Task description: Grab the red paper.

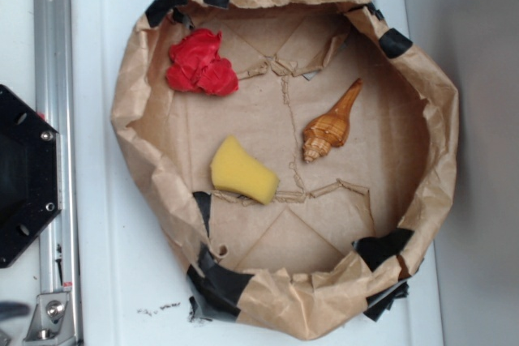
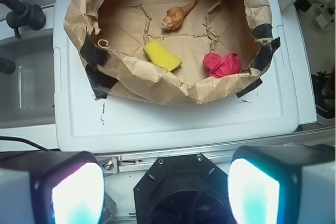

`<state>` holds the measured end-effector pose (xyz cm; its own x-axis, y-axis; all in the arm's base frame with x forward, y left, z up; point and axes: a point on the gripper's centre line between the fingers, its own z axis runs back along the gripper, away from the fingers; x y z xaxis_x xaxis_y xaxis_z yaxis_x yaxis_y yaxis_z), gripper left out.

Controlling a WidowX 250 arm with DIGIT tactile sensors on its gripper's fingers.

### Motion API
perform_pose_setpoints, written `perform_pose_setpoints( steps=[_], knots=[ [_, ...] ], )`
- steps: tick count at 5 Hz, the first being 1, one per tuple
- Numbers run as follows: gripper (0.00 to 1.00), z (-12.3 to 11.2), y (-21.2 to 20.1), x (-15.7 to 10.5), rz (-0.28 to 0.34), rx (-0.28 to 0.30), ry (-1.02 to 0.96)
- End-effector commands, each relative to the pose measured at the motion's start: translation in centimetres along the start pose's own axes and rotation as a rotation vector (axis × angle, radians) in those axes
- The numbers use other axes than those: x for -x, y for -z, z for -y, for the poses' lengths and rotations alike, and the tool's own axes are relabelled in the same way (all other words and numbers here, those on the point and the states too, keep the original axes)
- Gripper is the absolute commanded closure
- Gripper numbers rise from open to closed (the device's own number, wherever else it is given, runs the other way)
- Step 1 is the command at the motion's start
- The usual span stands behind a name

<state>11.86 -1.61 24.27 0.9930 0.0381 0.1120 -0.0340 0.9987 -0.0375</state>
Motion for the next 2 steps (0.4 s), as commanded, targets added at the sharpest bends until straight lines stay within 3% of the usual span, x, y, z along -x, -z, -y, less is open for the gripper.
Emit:
perform_pose_setpoints(
  steps=[1, 2],
  knots=[
    [0.0, 0.0, 0.0, 0.0, 0.0, 0.0, 0.0],
    [0.0, -1.5, 2.6, -4.8, 0.02, -0.041, 0.142]
  ],
)
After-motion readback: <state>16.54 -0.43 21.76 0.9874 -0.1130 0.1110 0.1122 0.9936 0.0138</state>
